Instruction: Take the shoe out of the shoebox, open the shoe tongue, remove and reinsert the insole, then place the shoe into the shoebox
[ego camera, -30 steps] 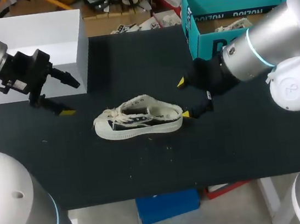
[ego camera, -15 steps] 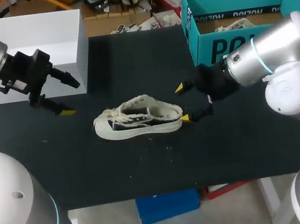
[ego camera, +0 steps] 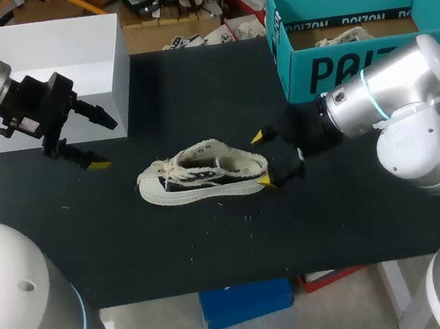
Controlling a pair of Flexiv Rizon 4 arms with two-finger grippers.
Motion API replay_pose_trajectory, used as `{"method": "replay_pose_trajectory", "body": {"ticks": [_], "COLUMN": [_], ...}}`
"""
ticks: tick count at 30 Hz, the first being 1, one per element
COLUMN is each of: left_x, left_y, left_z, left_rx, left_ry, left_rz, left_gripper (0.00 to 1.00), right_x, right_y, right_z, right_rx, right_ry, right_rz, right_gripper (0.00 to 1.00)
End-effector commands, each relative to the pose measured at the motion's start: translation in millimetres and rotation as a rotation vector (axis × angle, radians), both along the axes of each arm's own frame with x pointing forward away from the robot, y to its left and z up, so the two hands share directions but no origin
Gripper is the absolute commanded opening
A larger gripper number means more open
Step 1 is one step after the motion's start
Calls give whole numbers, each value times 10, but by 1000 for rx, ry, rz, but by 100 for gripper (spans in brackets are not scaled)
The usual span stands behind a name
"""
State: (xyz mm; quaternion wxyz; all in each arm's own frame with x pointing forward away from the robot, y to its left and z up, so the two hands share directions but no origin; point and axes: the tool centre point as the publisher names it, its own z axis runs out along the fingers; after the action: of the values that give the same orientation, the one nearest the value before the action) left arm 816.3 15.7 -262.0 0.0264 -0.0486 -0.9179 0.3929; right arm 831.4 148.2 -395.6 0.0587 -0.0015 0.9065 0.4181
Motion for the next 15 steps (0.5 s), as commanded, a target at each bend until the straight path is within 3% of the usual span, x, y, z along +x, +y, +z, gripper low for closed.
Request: {"method": "replay_pose_trajectory", "body": {"ticks": [1,15], "left_x": [0,0], "left_y": [-6,-6], "left_z": [-14,-14], "left_rx": [0,0], "left_ry": [-3,-3], "left_rz": [1,1], "left_gripper": [100,100], "right_x": [63,83], "right_y": [78,210], "right_z": [-103,-238], "right_rx": [12,34], "right_ry": [1,31], "right_rz": [3,8], "right_gripper": [100,100]}}
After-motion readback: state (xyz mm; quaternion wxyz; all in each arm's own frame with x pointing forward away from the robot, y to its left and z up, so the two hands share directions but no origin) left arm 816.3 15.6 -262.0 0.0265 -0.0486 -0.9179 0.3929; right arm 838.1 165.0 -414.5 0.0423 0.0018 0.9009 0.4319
